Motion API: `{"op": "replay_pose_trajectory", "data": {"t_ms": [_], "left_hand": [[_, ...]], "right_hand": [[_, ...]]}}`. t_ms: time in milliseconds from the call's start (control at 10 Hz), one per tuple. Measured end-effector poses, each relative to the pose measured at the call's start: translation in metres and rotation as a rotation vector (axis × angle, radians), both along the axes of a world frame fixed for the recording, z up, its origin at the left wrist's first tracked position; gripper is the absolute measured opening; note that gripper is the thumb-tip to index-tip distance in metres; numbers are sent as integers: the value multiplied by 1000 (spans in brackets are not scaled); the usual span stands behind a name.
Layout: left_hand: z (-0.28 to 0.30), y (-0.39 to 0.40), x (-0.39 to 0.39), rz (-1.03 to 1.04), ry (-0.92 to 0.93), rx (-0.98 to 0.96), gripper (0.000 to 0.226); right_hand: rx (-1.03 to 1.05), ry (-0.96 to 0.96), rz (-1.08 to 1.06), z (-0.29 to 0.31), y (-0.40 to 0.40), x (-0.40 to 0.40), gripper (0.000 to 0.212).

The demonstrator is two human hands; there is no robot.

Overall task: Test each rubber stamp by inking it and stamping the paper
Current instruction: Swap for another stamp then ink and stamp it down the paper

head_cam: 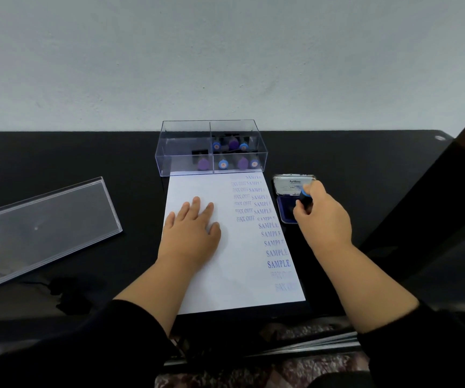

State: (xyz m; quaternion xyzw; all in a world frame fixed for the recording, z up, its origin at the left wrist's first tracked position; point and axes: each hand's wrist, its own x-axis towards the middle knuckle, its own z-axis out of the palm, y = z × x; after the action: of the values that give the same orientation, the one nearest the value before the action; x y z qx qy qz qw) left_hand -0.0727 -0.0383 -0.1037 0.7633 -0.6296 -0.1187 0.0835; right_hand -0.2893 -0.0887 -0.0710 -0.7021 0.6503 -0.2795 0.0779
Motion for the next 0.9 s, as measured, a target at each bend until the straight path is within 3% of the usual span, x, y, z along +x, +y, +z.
{"op": "replay_pose_trajectory", "data": {"t_ms": [700, 900], "left_hand": [[1, 0, 0, -4, 2, 19, 53], [0, 0, 0, -4, 7, 7, 53]], "right_hand": [[19, 58, 20, 4, 2, -2, 17], [27, -41, 1, 7, 3, 2, 15]]}}
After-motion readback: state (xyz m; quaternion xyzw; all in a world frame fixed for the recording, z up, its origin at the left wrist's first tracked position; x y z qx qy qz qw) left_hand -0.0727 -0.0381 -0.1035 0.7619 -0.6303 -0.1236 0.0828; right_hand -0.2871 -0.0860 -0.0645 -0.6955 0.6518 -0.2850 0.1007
